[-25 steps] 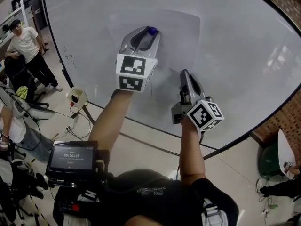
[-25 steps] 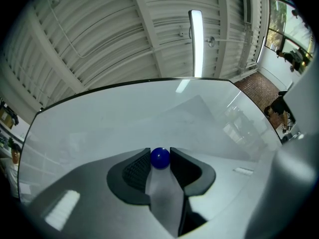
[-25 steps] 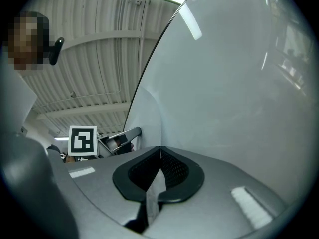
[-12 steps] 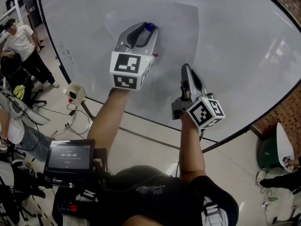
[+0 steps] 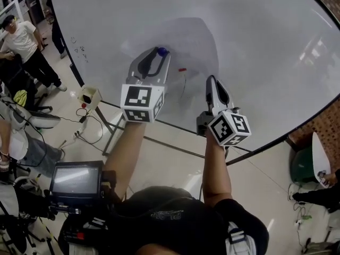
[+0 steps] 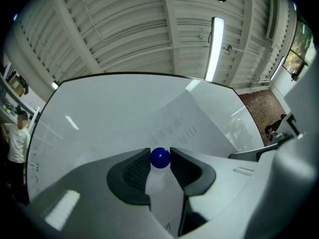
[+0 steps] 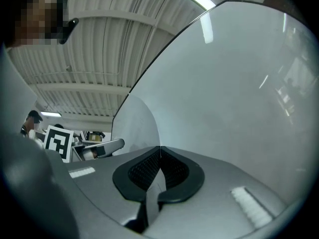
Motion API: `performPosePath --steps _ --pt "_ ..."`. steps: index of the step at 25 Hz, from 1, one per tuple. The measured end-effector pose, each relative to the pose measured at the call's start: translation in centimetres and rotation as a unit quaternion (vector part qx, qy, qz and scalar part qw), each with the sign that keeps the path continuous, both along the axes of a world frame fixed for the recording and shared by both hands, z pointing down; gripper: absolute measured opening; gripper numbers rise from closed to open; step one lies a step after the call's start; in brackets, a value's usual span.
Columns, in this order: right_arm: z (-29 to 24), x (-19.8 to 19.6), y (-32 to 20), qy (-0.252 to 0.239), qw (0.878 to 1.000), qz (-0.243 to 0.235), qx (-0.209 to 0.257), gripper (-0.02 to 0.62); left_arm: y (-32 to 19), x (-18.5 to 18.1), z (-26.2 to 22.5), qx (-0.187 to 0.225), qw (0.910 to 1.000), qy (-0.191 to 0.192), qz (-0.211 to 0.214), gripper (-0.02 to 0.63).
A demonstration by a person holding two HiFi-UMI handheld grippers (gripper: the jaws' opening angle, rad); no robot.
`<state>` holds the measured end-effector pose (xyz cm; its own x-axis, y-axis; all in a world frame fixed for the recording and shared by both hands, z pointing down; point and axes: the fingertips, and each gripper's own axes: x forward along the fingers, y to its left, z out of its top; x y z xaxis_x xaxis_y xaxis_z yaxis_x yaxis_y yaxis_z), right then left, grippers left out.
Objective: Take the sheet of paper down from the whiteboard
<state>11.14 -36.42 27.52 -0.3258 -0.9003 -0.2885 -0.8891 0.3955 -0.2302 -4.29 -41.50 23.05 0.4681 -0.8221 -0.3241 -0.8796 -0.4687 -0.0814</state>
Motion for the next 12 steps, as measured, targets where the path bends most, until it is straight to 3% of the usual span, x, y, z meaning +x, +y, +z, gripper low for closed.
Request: performPosePath --steps 7,12 --pt "4.8 -2.4 2.4 0.084 0.993 0.069 -0.038 0.014 2.2 -3.1 4.8 -0.030 0.9995 -0.008 0.002 0.124" --pt "8.3 -3.1 3.9 0.135 0.984 0.086 -0.078 0.014 4.0 -6.1 8.4 -0.061 0.9980 0.004 -0.019 0.124"
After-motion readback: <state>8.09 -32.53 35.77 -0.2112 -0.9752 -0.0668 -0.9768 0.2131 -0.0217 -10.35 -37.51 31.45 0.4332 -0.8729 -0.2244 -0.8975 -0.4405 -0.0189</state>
